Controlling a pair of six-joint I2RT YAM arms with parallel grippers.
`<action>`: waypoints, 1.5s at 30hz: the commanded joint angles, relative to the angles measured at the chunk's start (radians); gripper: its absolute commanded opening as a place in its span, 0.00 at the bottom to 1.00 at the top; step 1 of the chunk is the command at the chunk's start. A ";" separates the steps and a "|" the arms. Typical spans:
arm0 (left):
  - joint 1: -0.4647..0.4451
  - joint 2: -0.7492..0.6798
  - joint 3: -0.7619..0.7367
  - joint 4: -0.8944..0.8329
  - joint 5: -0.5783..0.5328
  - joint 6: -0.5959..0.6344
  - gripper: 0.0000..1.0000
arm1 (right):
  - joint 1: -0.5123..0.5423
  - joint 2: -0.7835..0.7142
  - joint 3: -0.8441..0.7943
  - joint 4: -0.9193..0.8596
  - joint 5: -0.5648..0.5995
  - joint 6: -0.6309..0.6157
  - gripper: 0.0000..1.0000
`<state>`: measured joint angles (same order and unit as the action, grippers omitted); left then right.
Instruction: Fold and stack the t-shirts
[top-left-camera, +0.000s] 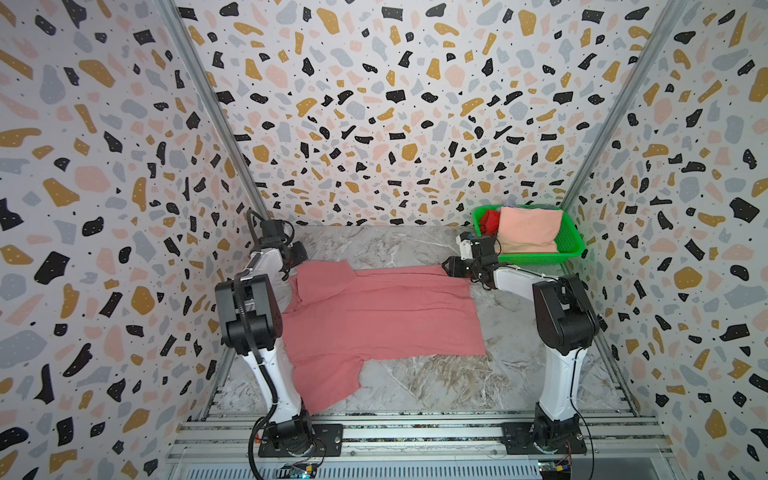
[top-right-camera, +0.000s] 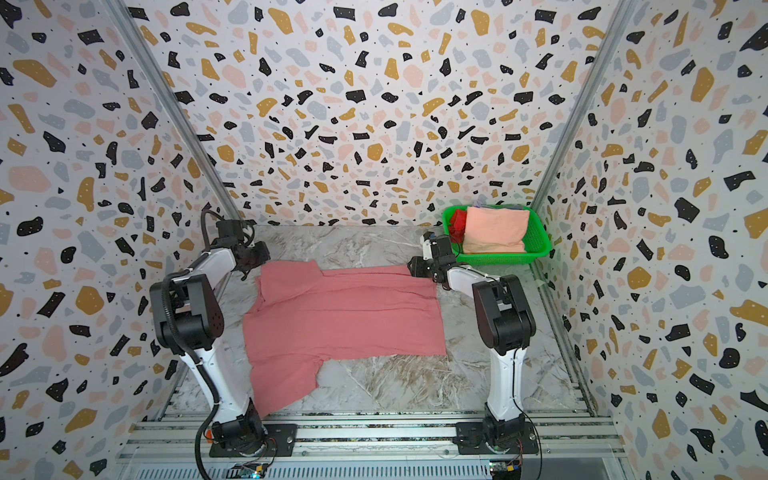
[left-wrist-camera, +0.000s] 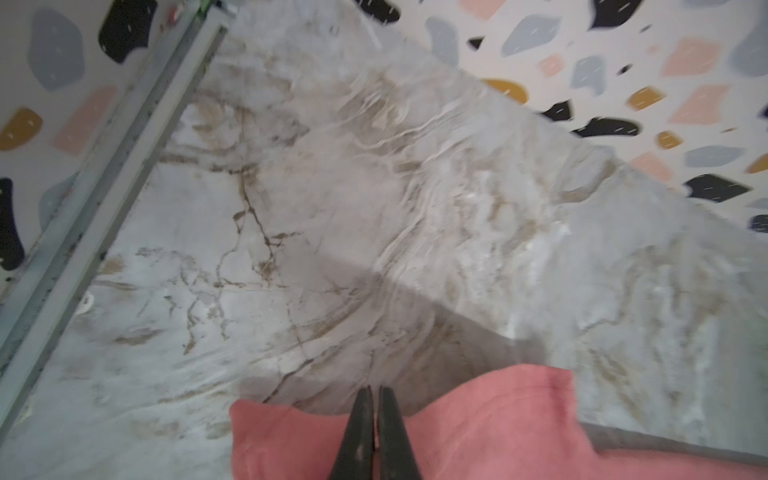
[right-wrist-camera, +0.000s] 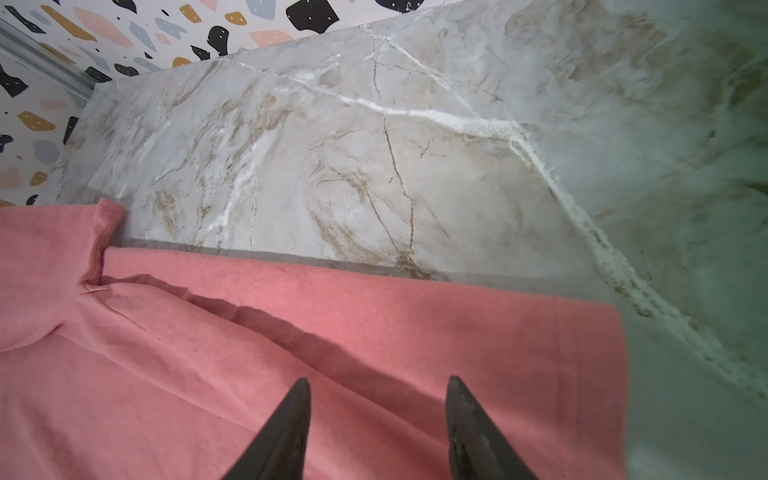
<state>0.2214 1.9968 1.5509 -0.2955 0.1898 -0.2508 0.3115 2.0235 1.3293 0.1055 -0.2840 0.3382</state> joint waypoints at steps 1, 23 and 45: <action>0.004 -0.083 -0.049 0.019 0.050 -0.015 0.00 | -0.004 -0.016 0.011 0.007 -0.017 -0.010 0.53; 0.004 -0.798 -0.526 -0.388 -0.314 0.084 0.00 | -0.060 -0.196 -0.169 -0.067 -0.032 -0.060 0.52; -0.094 -0.528 -0.499 -0.125 -0.053 -0.101 0.56 | -0.041 -0.123 -0.073 -0.053 -0.131 -0.035 0.55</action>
<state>0.1650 1.4445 1.0428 -0.4786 0.0799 -0.3054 0.2569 1.8858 1.2198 0.0532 -0.3817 0.2947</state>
